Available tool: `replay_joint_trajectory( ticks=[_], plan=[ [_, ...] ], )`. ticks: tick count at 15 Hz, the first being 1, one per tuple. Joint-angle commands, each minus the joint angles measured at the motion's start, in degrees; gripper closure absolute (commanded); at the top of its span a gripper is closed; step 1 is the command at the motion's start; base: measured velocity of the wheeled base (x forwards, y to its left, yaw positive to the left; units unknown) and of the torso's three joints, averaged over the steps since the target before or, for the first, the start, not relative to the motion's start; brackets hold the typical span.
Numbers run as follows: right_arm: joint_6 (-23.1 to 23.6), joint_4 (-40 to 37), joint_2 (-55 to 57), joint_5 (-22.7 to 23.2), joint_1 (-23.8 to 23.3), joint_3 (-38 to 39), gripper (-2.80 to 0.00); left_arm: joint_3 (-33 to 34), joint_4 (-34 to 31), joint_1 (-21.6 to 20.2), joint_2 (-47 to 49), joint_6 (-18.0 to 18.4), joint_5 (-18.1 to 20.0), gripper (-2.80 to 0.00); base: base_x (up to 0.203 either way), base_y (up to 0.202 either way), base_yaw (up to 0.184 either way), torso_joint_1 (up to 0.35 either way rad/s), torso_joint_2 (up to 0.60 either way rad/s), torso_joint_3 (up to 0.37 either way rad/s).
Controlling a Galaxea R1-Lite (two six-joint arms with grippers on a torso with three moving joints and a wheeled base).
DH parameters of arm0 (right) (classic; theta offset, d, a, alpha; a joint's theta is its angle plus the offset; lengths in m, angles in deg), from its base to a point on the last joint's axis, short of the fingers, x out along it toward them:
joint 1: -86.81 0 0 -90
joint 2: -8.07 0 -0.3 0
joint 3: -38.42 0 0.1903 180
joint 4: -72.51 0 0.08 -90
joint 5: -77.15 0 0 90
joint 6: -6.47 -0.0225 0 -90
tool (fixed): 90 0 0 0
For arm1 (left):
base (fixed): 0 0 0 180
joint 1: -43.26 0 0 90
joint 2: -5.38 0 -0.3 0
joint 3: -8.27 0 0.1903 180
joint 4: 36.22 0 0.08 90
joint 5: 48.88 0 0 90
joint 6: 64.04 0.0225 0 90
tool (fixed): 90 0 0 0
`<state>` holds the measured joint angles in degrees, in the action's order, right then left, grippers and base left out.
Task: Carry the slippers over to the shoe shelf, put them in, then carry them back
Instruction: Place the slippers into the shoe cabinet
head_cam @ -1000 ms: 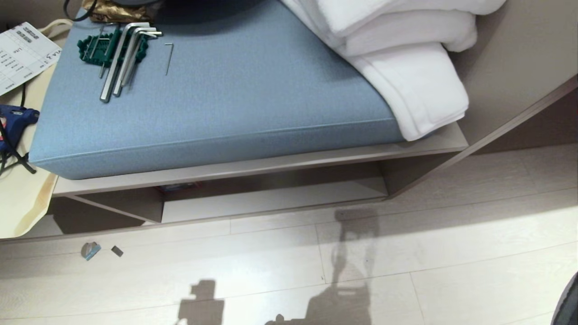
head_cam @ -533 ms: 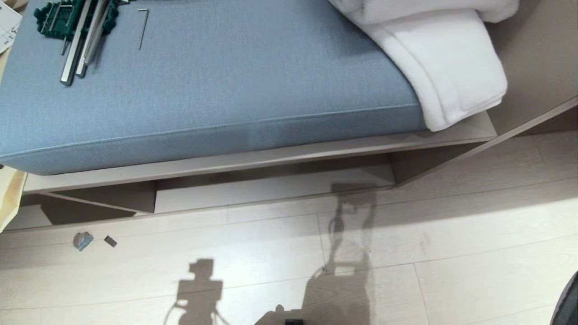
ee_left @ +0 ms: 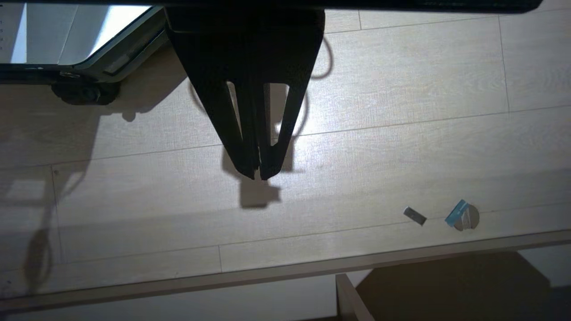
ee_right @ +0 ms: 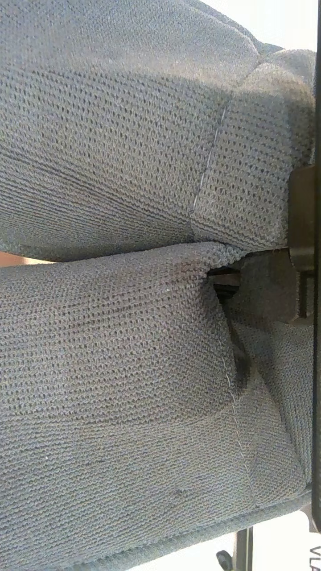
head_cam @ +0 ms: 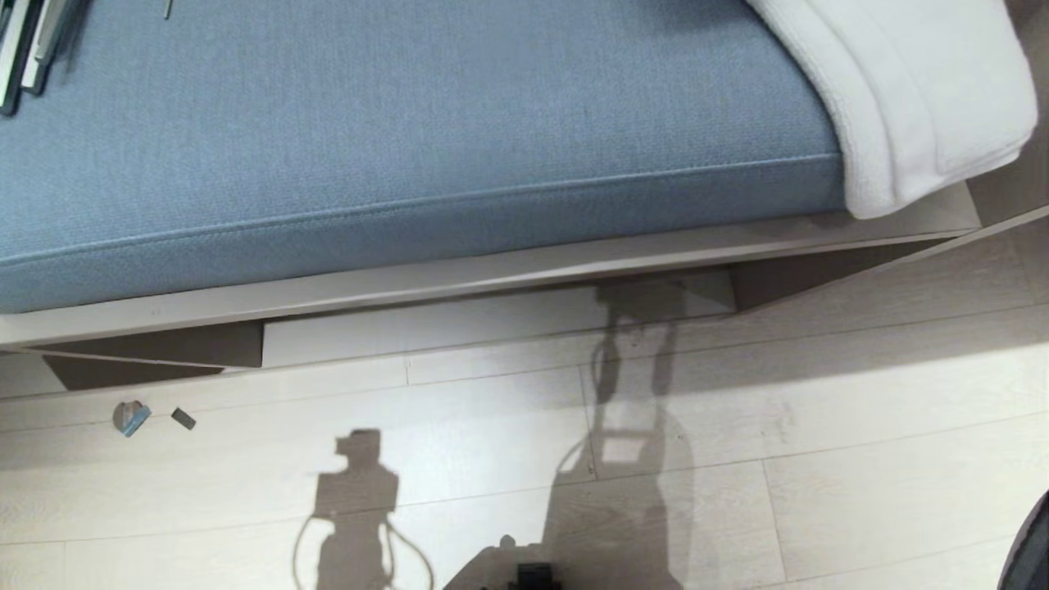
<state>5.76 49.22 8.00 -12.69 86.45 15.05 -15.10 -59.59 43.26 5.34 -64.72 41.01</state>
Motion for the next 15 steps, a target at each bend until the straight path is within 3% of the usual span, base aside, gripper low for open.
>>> replay_joint_trajectory(
  ticks=[1, 15],
  plan=[
    [0.0, 0.0, 0.0, 0.0, 0.0, 0.0, 0.0, 0.0, 0.0, 0.0, 0.0, 0.0, -0.1, 0.0, 0.0, 0.0, 0.0, 0.004, 0.01, -0.193],
    [-0.2, 0.0, 0.0, 0.0, 0.0, 0.0, 0.0, 0.0, -0.1, 0.0, 0.0, -0.1, -0.1, 0.0, 0.0, 0.0, 0.0, 0.003, 0.0, -0.199]
  ],
)
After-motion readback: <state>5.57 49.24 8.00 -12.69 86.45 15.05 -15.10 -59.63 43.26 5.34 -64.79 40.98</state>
